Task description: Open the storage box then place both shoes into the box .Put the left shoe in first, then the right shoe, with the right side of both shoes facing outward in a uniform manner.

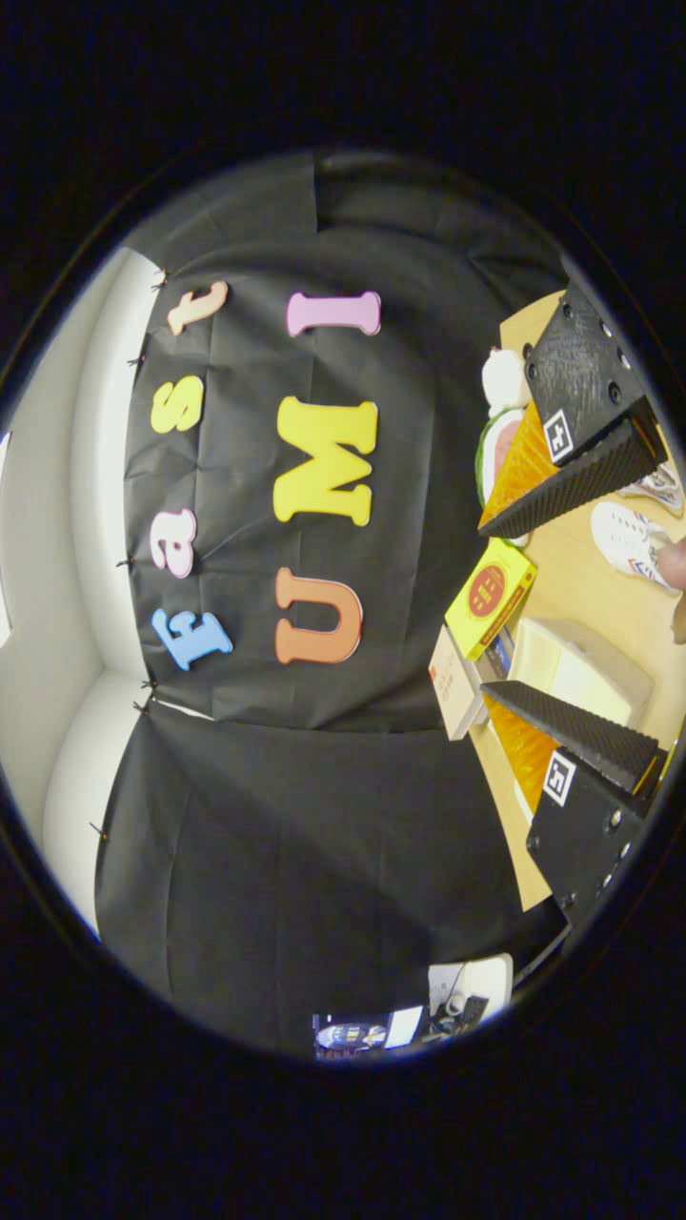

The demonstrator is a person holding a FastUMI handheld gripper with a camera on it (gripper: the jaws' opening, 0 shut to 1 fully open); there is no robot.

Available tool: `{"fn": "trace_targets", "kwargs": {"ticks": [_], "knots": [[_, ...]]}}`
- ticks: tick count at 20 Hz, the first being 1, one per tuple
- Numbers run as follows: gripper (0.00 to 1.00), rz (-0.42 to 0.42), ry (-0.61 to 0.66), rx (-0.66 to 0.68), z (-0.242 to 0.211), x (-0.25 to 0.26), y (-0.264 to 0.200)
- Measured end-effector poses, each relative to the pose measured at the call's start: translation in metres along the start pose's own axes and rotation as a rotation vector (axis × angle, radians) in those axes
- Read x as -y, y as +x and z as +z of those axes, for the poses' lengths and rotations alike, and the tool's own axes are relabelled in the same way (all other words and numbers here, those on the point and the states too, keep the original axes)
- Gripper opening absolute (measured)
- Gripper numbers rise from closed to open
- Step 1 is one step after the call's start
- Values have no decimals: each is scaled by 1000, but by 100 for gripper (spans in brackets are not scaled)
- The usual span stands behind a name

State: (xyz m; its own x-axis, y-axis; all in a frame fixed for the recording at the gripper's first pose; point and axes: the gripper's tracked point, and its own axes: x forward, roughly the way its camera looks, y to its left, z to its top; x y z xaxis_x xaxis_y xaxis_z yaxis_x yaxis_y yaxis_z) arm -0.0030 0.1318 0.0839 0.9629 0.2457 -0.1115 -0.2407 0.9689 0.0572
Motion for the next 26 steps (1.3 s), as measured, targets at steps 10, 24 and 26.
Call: {"fn": "trace_targets", "kwargs": {"ticks": [10, 24, 26], "knots": [[94, -160, 43, -110, -71, 116, -38], [94, -130, 83, -399, -198, 129, -17], [94, -104, 93, -446, -211, 117, -8]]}}
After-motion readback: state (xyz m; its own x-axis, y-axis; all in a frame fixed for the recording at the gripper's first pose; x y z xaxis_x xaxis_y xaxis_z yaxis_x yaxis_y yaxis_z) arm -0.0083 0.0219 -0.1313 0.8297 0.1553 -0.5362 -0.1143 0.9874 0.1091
